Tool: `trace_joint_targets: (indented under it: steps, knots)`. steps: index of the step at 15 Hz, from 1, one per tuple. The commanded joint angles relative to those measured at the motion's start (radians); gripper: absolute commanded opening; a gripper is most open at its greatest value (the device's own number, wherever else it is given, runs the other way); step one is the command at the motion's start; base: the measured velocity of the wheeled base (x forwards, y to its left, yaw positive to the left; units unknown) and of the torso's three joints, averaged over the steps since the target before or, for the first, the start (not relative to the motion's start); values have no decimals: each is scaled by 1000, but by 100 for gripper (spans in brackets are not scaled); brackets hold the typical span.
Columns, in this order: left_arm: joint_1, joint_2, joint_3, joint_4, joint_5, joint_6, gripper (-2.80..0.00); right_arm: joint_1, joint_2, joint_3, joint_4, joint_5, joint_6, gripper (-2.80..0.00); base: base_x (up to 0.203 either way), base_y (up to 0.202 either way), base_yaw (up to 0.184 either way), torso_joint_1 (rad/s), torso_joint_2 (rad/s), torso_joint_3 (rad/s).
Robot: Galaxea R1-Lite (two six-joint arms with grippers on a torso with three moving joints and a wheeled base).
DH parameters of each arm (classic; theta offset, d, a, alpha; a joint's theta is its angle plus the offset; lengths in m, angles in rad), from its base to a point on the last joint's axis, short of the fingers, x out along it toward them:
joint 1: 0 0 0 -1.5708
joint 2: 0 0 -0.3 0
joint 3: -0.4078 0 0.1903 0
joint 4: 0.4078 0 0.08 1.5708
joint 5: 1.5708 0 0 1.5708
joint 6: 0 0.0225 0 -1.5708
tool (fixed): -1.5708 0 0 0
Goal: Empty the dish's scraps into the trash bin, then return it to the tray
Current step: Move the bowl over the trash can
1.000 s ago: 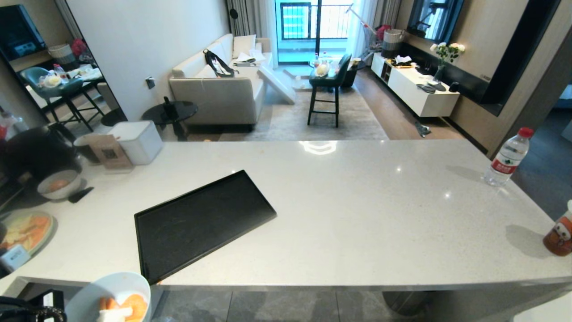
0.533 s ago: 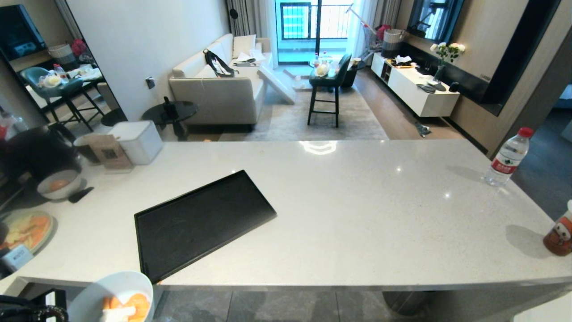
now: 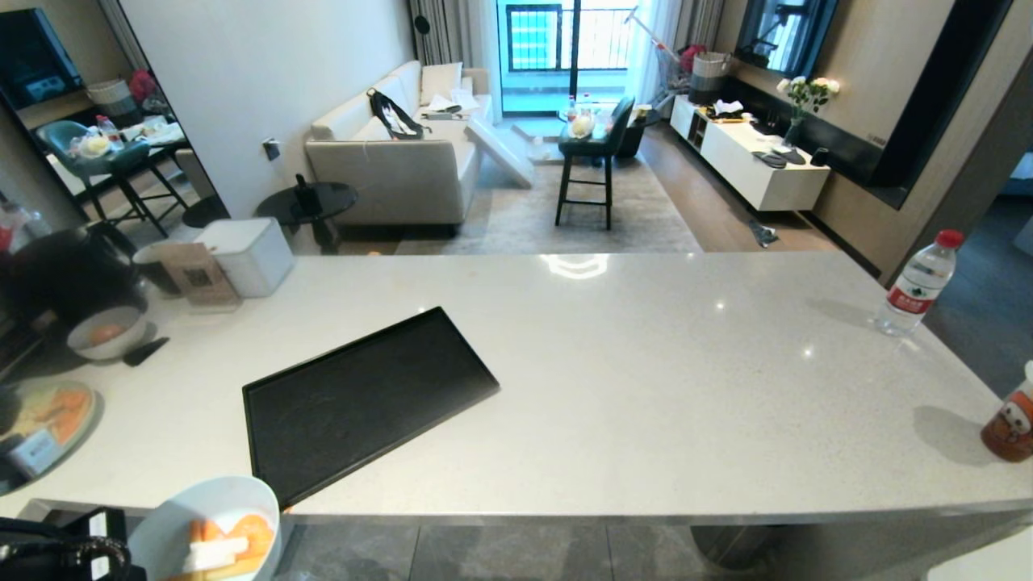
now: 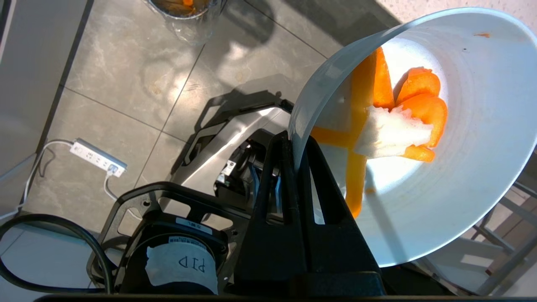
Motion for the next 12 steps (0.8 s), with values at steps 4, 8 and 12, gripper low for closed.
trace_joint_targets:
  steps: [4,8,12]
  knots:
    - [-11,13,13,1,-7,-4,-280,0,0,0,0,0,1,-280,0,0,0,0,0,0]
    - [-11,10,21,1,-7,-5,-280,0,0,0,0,0,1,-280,0,0,0,0,0,0]
    - [-11,8,26,3,-5,-4,-280,0,1,0,0,0,1,-280,0,0,0,0,0,0]
